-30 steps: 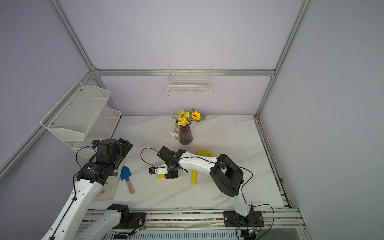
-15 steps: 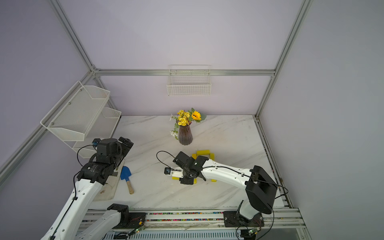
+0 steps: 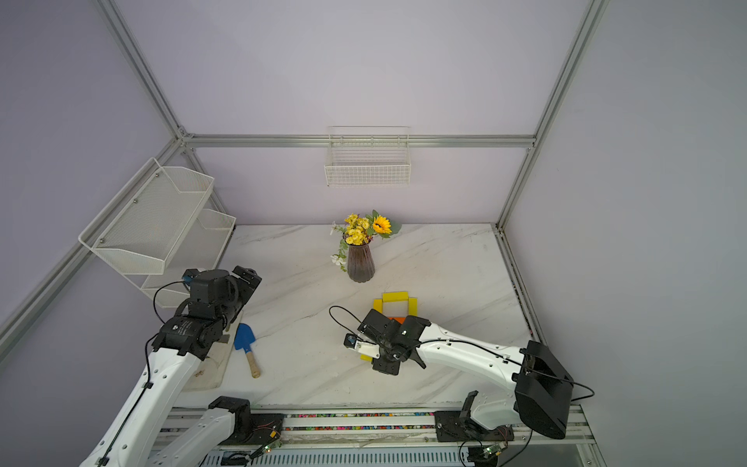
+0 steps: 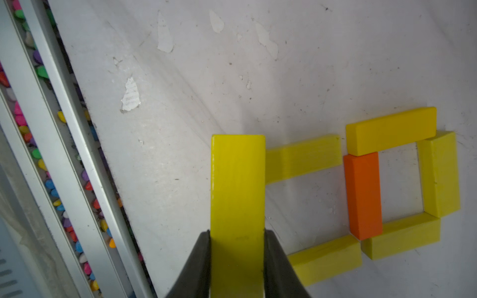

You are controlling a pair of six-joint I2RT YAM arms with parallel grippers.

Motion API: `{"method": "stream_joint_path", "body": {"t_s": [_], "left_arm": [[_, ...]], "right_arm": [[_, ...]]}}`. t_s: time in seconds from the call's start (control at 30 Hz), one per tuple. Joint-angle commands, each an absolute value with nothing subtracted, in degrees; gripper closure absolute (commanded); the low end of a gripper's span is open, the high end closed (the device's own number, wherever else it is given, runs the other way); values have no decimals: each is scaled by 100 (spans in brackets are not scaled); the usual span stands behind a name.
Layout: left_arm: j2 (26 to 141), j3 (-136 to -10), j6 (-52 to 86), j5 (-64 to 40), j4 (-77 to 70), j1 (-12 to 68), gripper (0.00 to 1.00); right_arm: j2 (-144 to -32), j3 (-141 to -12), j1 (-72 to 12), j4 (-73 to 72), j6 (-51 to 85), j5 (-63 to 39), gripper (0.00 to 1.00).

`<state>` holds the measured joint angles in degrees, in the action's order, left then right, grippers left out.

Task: Assemble the number 8 with building blocks
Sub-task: Assemble the building block at the center of the board.

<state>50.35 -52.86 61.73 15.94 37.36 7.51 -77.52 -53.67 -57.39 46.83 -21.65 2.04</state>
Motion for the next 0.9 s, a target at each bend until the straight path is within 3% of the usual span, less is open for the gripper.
{"method": "stream_joint_path", "body": {"t_s": [0.0,0.43,0.87], "left_arm": [[5006,-5256,6082,1524,3463,714,0],[5066,-5192,6101,1476,3302,712,0],[5101,-5115,6126,1486,3211,716,0]], "right_arm": [[-7588,-5141,-5765,5011,-2138,445,79],[-7512,-4790,-5750,5325,-2052,504,75],[-8021,-4509,-5748,4689,-2362,570,71]]}}
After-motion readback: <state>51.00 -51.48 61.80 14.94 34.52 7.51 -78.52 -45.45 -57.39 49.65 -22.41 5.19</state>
